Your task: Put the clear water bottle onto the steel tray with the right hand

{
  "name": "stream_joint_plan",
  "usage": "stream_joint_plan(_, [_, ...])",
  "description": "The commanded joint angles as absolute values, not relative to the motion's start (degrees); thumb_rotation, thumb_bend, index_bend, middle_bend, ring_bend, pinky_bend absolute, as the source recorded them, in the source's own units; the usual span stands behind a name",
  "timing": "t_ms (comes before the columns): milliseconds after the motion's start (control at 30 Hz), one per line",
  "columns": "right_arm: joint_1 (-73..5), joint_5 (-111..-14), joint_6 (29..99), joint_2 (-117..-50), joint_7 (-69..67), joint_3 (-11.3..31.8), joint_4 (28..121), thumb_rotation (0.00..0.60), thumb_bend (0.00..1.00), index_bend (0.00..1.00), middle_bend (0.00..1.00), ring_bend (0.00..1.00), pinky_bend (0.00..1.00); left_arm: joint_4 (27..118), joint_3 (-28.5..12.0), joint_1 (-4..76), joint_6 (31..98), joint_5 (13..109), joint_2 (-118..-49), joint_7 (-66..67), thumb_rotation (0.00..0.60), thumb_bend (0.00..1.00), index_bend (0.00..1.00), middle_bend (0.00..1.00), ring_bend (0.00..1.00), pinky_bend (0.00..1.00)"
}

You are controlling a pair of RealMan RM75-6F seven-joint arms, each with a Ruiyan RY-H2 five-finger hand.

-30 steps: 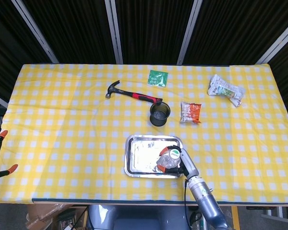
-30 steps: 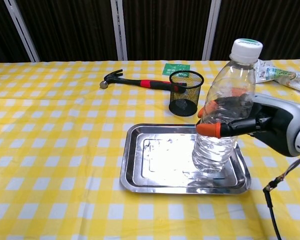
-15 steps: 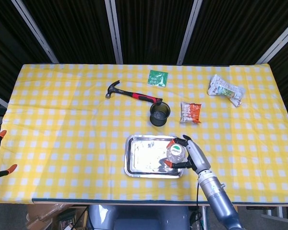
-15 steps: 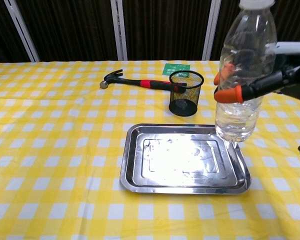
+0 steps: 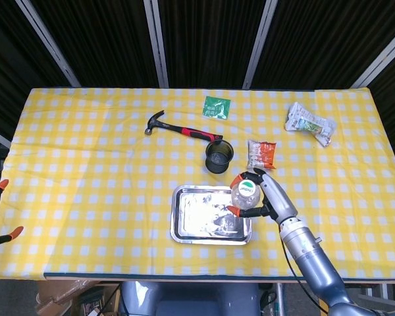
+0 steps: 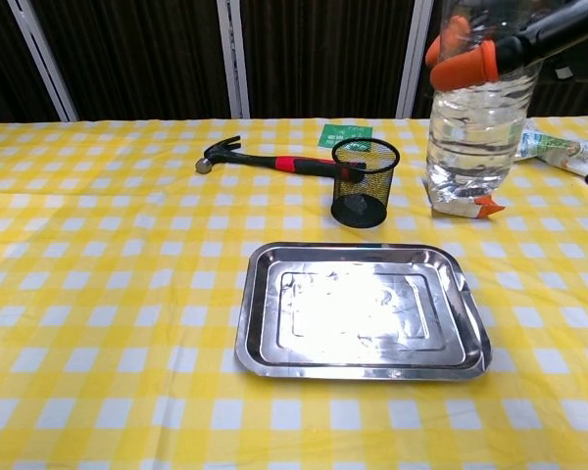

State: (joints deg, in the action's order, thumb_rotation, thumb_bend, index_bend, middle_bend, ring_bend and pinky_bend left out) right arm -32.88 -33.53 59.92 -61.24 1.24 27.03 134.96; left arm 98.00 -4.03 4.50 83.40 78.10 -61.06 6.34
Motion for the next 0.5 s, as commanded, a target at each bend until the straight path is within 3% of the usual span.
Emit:
stream_joint_plan(33, [-33.5, -30.3, 58.7, -60.0, 0.7, 25.4, 135.0, 0.600, 0.71, 0.77, 0.62, 0.29, 0.00, 98.0, -4.1, 4.5, 83.5, 78.1, -61.0, 6.2, 0.600, 0.19, 0.06, 0.00, 0.00, 0.00])
stream_joint_plan(100, [-33.7, -29.3, 58.7, -61.0, 0.8, 23.4, 135.0, 0.600, 0.71, 0.77, 0.62, 0.29, 0.00, 98.0, -4.1, 4.5, 83.4, 78.0, -61.0, 6.3, 0.600, 0.19, 0.06, 0.00, 0.00, 0.00])
stream_joint_plan(133, [-33.2, -28.0, 57.1, -63.9, 0.2, 19.5, 134.3, 0.600, 0.71, 0.77, 0.62, 0.29, 0.00, 97.9, -4.0, 4.5, 83.3, 78.0, -61.1, 6.6, 0.600, 0.19, 0.06, 0.00, 0.00, 0.00])
stream_joint_plan(233, [-31.8, -30.9, 54.7, -71.4, -3.2, 14.9, 128.1, 0.600, 0.71, 0.77, 0.62, 0.29, 0.00, 98.0, -4.0, 4.6, 83.3, 78.1, -61.3, 7.1, 0.600, 0.19, 0.06, 0.00, 0.00, 0.00])
stream_joint_plan(367, [-29.4, -36.5, 49.4, -76.8, -9.5, 12.6, 121.0, 0.600, 0.71, 0.77, 0.62, 0.29, 0.00, 98.0, -4.1, 4.5, 83.5, 77.9, -61.3, 7.0, 0.600, 0.19, 0.06, 0.00, 0.00, 0.00])
stream_joint_plan(500, [-27.8, -42.0, 48.6, -77.6, -12.3, 12.7, 118.7, 0.600, 0.71, 0.77, 0.62, 0.29, 0.00, 97.9, -4.3, 4.5, 83.3, 77.5, -61.2, 6.8, 0.600, 0.19, 0.06, 0.00, 0.00, 0.00])
